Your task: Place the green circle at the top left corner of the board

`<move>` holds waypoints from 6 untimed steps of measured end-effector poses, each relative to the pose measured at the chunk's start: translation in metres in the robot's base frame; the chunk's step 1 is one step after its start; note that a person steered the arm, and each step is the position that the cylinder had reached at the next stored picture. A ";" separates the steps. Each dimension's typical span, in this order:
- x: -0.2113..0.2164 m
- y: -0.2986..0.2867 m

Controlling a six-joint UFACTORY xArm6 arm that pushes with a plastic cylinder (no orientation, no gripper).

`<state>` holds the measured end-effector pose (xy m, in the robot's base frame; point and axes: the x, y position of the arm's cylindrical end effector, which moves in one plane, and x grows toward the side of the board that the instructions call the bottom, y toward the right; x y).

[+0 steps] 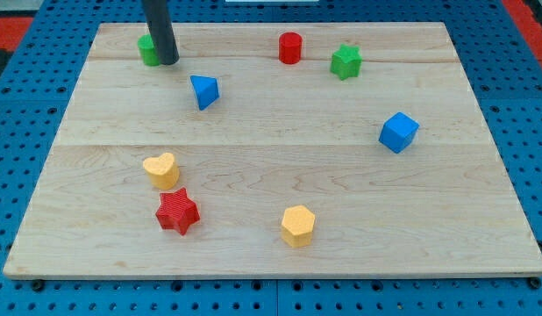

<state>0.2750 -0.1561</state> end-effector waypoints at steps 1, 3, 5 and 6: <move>-0.014 -0.024; 0.014 -0.032; 0.003 -0.024; 0.020 -0.026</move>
